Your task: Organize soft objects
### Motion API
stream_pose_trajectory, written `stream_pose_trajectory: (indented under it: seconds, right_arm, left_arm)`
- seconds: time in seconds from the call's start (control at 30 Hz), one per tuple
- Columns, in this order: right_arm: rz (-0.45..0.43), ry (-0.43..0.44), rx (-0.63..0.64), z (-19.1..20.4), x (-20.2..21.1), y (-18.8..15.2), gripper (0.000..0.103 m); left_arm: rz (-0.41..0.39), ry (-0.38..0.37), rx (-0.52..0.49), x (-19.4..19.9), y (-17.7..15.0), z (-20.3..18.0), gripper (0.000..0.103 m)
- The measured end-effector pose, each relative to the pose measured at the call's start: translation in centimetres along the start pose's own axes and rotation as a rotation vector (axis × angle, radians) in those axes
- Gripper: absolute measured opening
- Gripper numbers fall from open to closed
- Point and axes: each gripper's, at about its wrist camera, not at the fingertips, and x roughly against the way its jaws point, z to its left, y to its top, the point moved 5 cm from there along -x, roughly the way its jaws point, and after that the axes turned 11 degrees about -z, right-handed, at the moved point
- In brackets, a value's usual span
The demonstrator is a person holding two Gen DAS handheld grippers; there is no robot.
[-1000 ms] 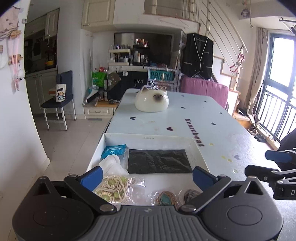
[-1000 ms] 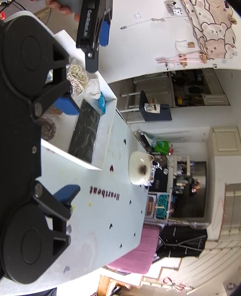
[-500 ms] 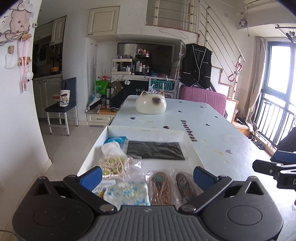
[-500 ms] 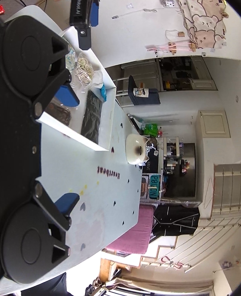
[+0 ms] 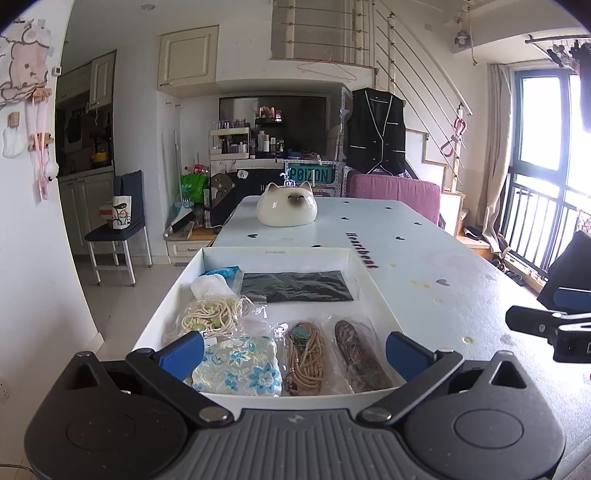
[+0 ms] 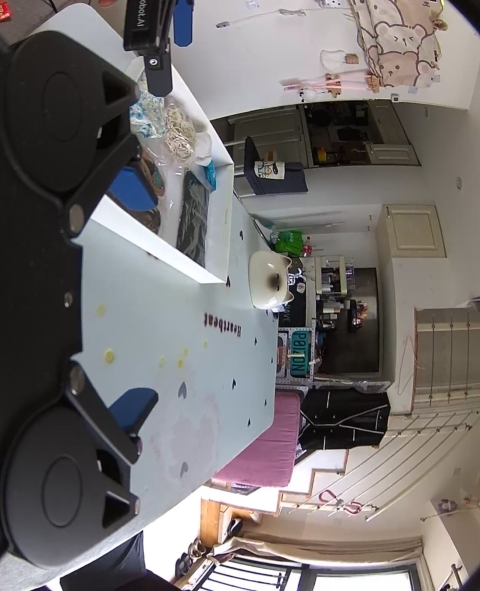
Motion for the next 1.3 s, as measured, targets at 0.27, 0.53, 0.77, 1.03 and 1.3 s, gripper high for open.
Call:
stream_pose_trajectory:
  seconds: [0.27, 0.53, 0.77, 1.03, 1.3]
  right_arm:
    - [-0.010, -0.003, 0.009, 0.2, 0.7, 0.1, 0.103]
    - [-0.012, -0.010, 0.010, 0.3, 0.9, 0.0, 0.103]
    - [-0.014, -0.011, 0.012, 0.3, 1.0, 0.0, 0.103]
    - [-0.016, -0.011, 0.016, 0.4, 1.2, 0.1, 0.103]
    - [-0.015, -0.011, 0.016, 0.4, 1.2, 0.1, 0.103]
  left_arm:
    - [-0.009, 0.007, -0.001, 0.6, -0.3, -0.1, 0.103]
    - [-0.020, 0.000, -0.011, 1.1, -0.1, -0.3, 0.103]
    - [-0.019, -0.005, -0.011, 1.3, -0.2, -0.4, 0.103]
    - [-0.019, -0.005, -0.010, 1.4, -0.2, -0.5, 0.103]
    - [-0.019, -0.008, -0.011, 1.4, -0.3, -0.5, 0.103]
